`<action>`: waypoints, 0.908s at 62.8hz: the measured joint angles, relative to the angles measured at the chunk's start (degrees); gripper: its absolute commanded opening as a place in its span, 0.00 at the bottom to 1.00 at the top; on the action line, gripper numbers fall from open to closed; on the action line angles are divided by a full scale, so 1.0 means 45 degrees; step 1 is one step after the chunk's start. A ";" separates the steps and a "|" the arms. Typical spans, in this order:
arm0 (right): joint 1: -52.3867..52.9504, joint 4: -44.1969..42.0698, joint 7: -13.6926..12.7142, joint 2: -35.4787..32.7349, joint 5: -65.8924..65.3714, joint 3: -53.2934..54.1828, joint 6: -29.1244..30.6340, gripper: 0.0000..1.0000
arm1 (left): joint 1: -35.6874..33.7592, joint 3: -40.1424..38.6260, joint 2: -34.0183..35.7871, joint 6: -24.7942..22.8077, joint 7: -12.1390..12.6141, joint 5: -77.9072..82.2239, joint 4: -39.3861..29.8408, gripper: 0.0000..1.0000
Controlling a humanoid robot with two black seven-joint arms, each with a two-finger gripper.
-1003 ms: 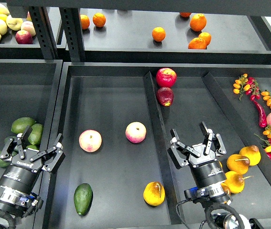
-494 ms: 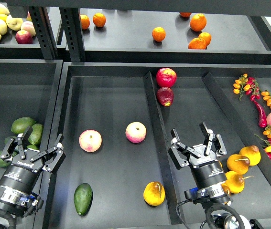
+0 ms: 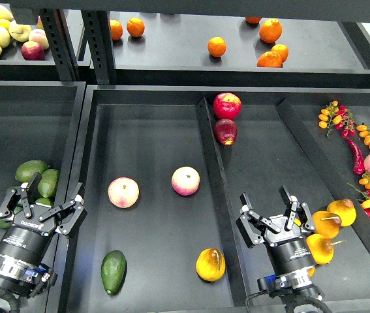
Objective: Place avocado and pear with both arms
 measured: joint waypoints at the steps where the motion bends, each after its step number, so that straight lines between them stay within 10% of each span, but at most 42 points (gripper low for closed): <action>1: 0.0000 -0.0002 0.0000 -0.0039 0.0000 0.0035 0.0000 1.00 | 0.0000 0.0022 0.0000 0.0000 0.0000 0.0001 -0.0002 1.00; 57: 0.0272 -0.0068 0.0001 -0.0285 0.0061 0.0223 -0.0003 1.00 | -0.0423 0.0424 0.0000 0.0000 0.0210 0.1094 0.0181 1.00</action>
